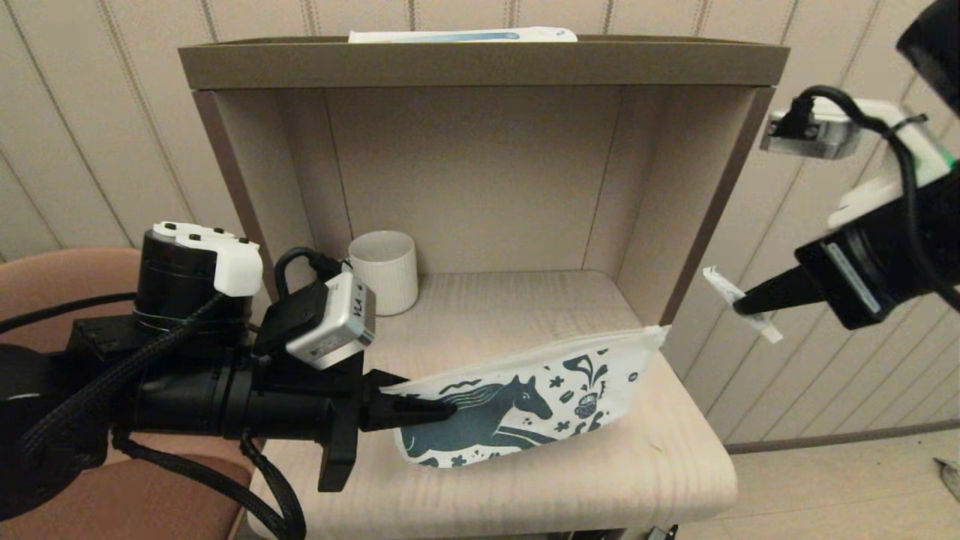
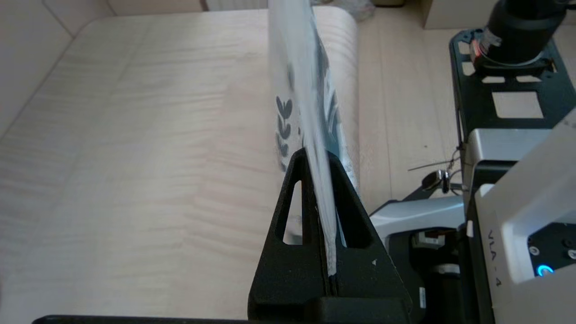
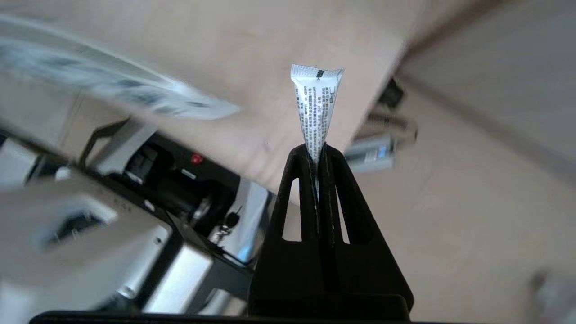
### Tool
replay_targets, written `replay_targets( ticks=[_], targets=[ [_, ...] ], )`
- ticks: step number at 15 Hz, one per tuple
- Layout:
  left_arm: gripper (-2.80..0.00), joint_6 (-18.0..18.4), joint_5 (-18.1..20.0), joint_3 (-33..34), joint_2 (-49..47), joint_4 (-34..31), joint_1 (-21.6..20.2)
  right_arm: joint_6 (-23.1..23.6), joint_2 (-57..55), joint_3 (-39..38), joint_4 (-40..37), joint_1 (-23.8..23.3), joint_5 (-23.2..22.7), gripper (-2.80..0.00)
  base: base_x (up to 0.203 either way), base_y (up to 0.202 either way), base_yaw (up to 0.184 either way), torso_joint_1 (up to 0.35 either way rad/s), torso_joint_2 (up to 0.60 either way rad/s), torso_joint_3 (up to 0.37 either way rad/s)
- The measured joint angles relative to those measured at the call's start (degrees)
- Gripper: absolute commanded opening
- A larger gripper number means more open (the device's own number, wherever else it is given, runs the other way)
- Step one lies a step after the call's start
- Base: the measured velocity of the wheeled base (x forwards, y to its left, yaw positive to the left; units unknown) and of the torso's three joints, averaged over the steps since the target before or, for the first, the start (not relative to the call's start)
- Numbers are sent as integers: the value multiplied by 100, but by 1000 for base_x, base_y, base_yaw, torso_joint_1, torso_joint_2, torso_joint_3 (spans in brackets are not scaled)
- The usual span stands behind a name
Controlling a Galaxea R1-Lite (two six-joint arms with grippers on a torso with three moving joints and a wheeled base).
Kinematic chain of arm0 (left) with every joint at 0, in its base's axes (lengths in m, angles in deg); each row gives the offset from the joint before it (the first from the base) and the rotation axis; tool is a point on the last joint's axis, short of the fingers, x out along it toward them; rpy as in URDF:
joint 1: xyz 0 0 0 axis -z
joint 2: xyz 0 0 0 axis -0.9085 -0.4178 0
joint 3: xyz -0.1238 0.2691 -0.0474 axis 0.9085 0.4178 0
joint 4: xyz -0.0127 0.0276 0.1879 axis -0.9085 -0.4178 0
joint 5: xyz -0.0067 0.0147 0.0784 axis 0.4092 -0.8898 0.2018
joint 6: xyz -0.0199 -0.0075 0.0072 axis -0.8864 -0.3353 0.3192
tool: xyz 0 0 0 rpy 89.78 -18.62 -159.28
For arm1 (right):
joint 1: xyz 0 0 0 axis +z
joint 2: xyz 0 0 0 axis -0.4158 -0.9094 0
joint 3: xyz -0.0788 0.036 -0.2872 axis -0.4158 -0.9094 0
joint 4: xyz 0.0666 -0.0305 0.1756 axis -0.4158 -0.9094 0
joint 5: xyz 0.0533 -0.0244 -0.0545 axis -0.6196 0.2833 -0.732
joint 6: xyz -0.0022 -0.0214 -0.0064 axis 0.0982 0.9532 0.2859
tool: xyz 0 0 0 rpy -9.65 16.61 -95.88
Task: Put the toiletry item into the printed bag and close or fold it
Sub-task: Place the toothpaste in the storage bag
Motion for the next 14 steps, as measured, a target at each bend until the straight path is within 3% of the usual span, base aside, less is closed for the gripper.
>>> replay_targets(
  ticks=[5,7,9,11,14],
  targets=[
    [-280,362,-344,-24,63,-43,172,339,-88,274,280,104,-600,-280,0,0,0,0,0,0],
    [-280,663,-892,-188,125,-279,402,327,-227,432,310,223,-704,-280,0,0,0,0,0,0],
    [-280,1093,-1654,-323,238,-880,641,284,-344,462,309,309,-819,-280,0,0,0,0,0,0],
    [-280,1284,-2355,-385,359,-1197,856,256,-418,462,310,358,-1099,-280,0,0,0,0,0,0],
    [-280,1286,-2458,-375,408,-1161,935,293,-486,445,312,374,-1858,-280,0,0,0,0,0,0]
  ],
)
